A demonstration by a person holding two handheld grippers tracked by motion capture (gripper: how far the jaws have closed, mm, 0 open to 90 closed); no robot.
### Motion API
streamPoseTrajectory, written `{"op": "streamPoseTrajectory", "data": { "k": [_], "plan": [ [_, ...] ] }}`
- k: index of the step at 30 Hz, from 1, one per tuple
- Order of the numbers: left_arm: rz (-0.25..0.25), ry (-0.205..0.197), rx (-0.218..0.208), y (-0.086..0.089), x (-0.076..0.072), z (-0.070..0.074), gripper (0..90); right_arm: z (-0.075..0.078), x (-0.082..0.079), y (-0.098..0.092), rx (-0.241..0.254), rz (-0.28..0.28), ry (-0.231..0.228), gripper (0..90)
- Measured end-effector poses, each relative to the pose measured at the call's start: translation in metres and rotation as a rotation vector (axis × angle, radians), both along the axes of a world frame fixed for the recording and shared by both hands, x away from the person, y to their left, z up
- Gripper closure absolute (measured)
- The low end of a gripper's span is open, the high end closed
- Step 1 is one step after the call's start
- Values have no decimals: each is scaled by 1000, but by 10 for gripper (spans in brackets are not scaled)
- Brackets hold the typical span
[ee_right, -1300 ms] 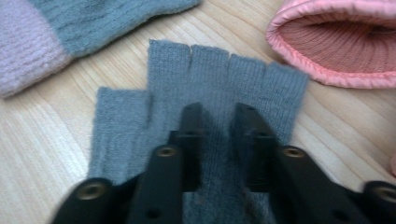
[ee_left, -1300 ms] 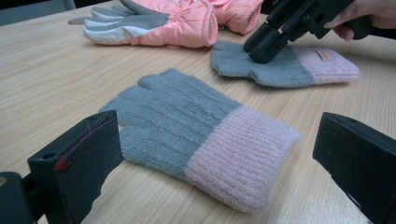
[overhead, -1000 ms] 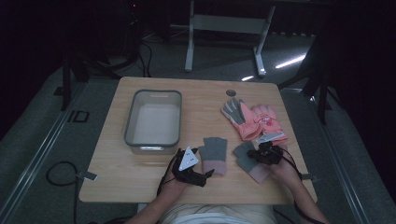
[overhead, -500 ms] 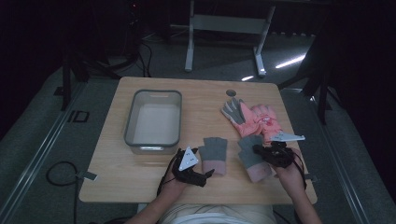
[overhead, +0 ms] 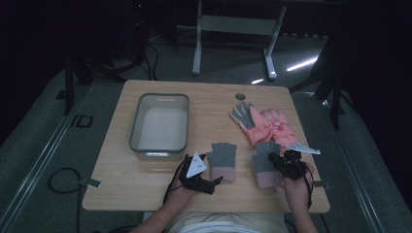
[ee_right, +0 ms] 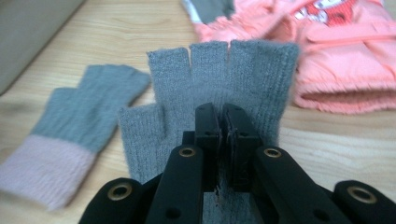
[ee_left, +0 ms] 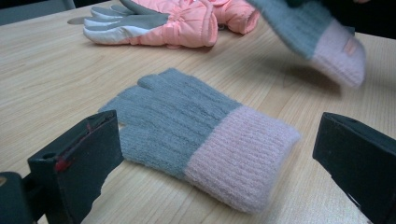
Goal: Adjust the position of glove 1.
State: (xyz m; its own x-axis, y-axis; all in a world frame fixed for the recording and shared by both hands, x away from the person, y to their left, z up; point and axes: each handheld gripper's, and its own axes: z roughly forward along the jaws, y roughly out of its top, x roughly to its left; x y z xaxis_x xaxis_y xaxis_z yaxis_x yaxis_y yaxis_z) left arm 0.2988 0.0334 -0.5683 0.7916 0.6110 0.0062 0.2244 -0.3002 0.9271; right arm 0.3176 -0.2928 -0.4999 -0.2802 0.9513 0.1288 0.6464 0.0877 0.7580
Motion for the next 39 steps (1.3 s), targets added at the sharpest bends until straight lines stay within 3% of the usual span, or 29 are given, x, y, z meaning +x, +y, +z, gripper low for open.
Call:
{"op": "streamPoseTrajectory", "data": {
  "k": [7, 15, 22, 27, 31, 34, 35, 36, 37, 39],
  "plan": [
    [0, -1, 1, 0, 0, 0, 7, -27, 7, -3, 16, -70, 34, 852],
    [0, -1, 2, 0, 0, 0, 7, -47, 16, -8, -12, -147, 43, 836],
    [1, -2, 2, 0, 0, 0, 7, -54, 19, -8, -46, -135, 44, 802],
    [0, 0, 2, 0, 0, 0, 7, -52, 21, -9, -57, -114, 52, 758],
    [0, 0, 1, 0, 0, 0, 7, -39, 23, -15, -49, -79, 32, 748],
    [0, -1, 2, 0, 0, 0, 7, -30, 25, -20, -66, 5, 5, 732],
    [1, -2, 2, 0, 0, 0, 7, -26, 26, -25, -68, 87, -3, 726],
    [2, -1, 2, 0, 0, 0, 7, -26, 26, -25, -68, 87, -3, 726],
    [2, -1, 2, 0, 0, 0, 7, -27, 27, -30, -96, 133, 9, 715],
    [3, -1, 3, 0, 0, 0, 7, -28, 28, -32, -107, 145, 18, 708]
  ]
}}
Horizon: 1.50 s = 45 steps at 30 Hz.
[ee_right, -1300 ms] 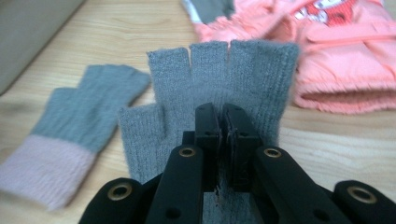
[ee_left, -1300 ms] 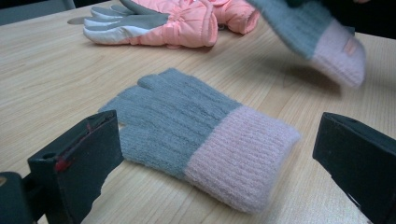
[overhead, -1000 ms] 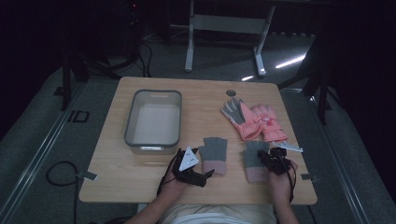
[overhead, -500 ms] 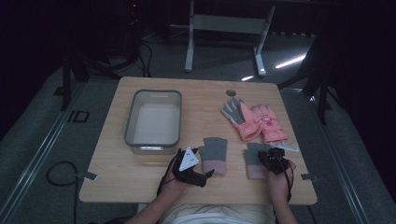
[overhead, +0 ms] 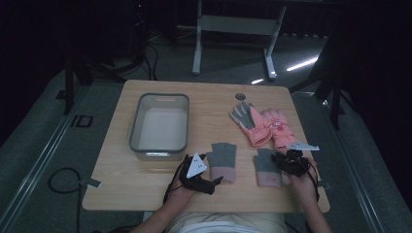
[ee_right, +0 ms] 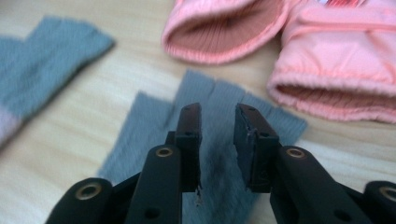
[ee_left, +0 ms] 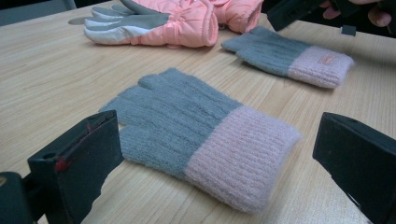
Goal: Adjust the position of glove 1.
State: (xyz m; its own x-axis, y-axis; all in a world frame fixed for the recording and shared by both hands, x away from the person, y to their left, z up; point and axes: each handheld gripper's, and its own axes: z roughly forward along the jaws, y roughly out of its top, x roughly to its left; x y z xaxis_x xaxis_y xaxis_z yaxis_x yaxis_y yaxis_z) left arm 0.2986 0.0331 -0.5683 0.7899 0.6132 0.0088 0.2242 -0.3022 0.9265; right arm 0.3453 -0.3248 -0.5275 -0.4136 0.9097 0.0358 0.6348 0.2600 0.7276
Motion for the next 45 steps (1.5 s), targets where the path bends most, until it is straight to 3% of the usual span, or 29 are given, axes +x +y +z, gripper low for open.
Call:
{"op": "streamPoseTrajectory", "data": {
  "k": [3, 8, 16, 19, 21, 22, 25, 29, 33, 39, 45],
  "plan": [
    [2, 2, 1, 0, 0, 0, 7, -5, -2, -5, -2, 37, 42, 657],
    [2, 1, 1, 0, 0, 0, 7, -12, -5, -4, -24, 75, 55, 629],
    [2, 1, 1, 0, 0, 0, 7, -16, -2, 1, -77, 73, 98, 591],
    [1, 1, 1, 0, 0, 0, 7, -16, -3, 5, -121, 81, 86, 619],
    [1, 3, 1, 0, 0, 0, 7, -17, -4, 8, -132, 78, 76, 733],
    [2, 6, -2, 0, 0, 0, 7, -17, -4, 8, -132, 78, 76, 733],
    [1, 7, -4, 0, 1, 0, 7, -15, -2, 7, -103, 70, 107, 828],
    [0, 6, -3, 0, 1, 0, 7, -13, 0, 6, -72, 49, 125, 846],
    [-3, 8, -9, 1, 1, 0, 7, -3, -3, 8, -35, 46, 125, 850],
    [-7, 11, -10, 1, 1, 0, 7, 29, -7, 13, 1, 42, 43, 849],
    [-11, 10, -11, 1, 1, 0, 7, 55, -1, 25, 42, 39, -18, 849]
  ]
}}
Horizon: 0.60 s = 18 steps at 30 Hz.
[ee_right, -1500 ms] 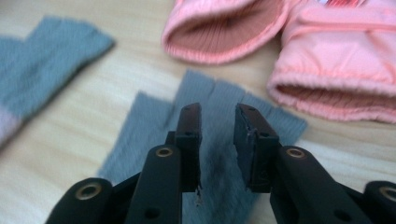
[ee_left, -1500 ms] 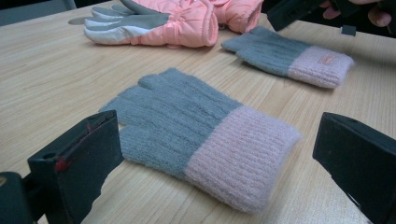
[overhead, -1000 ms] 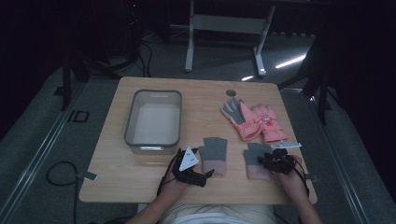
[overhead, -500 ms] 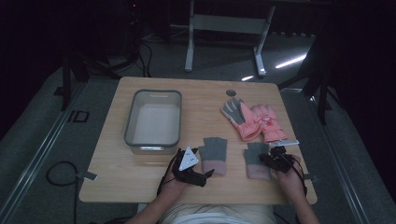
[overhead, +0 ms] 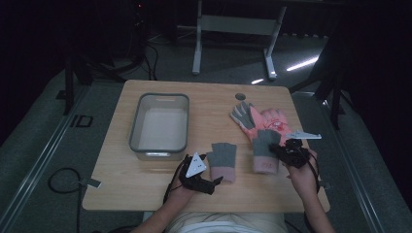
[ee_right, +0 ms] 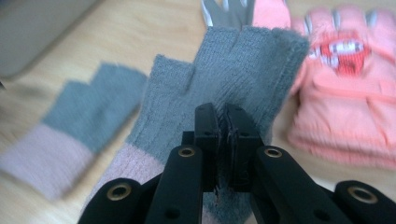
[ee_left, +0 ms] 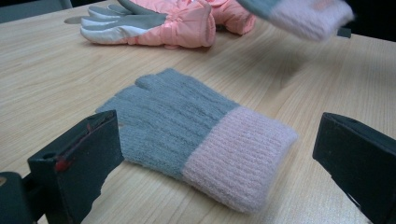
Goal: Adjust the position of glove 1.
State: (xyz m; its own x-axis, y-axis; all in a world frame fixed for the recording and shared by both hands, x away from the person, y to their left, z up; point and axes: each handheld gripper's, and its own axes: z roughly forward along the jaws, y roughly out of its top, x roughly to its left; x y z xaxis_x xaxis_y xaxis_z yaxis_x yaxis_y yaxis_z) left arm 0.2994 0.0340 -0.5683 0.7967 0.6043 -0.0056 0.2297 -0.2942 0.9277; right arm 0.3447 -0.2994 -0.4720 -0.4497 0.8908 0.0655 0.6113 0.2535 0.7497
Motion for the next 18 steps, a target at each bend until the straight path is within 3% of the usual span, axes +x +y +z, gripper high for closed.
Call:
{"op": "streamPoseTrajectory", "data": {
  "k": [11, 18],
  "plan": [
    [0, 1, -3, 0, 0, 0, 7, 29, 16, 45, 10, 52, -76, 849],
    [0, -3, 3, 0, 0, 0, 7, 32, 24, 77, 51, 85, -86, 849]
  ]
}}
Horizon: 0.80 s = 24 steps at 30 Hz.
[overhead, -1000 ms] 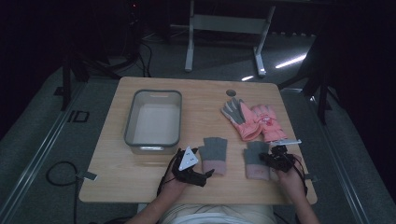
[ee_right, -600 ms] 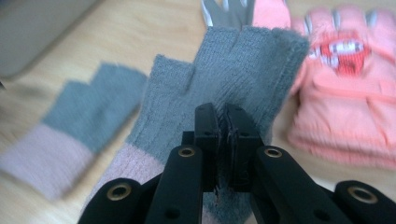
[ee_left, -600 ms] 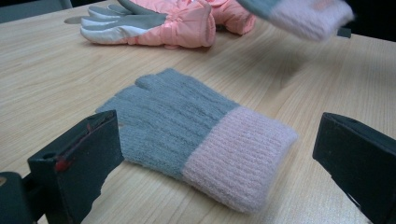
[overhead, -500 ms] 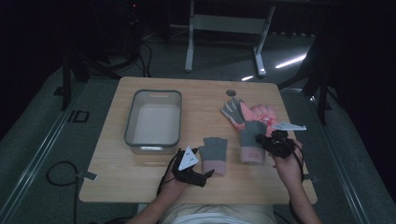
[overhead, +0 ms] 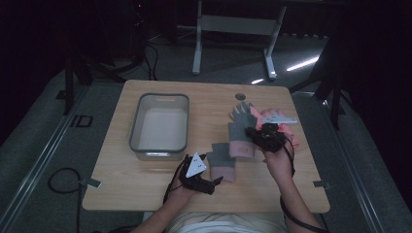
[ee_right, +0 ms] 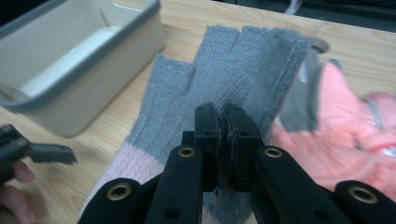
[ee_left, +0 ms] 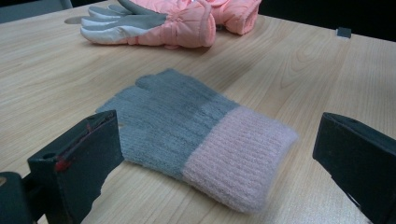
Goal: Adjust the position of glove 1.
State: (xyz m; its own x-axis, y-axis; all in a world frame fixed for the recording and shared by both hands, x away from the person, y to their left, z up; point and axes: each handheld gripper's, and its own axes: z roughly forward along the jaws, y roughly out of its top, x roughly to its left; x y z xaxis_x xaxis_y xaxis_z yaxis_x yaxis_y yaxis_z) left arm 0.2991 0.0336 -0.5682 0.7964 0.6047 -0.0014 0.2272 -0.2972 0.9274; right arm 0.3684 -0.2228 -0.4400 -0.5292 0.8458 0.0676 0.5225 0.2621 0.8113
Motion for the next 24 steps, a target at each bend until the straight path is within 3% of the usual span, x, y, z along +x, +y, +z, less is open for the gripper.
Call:
{"op": "streamPoseTrajectory", "data": {
  "k": [4, 10, 24],
  "plan": [
    [0, -7, 4, 0, -1, 0, 6, -6, 2, 18, 22, 13, 13, 849],
    [-5, -20, 12, -1, -2, 0, 6, -22, 1, 39, 5, 43, 50, 848],
    [-10, -19, 13, -2, -2, 0, 6, -72, -11, 46, -16, 81, 168, 846]
  ]
}}
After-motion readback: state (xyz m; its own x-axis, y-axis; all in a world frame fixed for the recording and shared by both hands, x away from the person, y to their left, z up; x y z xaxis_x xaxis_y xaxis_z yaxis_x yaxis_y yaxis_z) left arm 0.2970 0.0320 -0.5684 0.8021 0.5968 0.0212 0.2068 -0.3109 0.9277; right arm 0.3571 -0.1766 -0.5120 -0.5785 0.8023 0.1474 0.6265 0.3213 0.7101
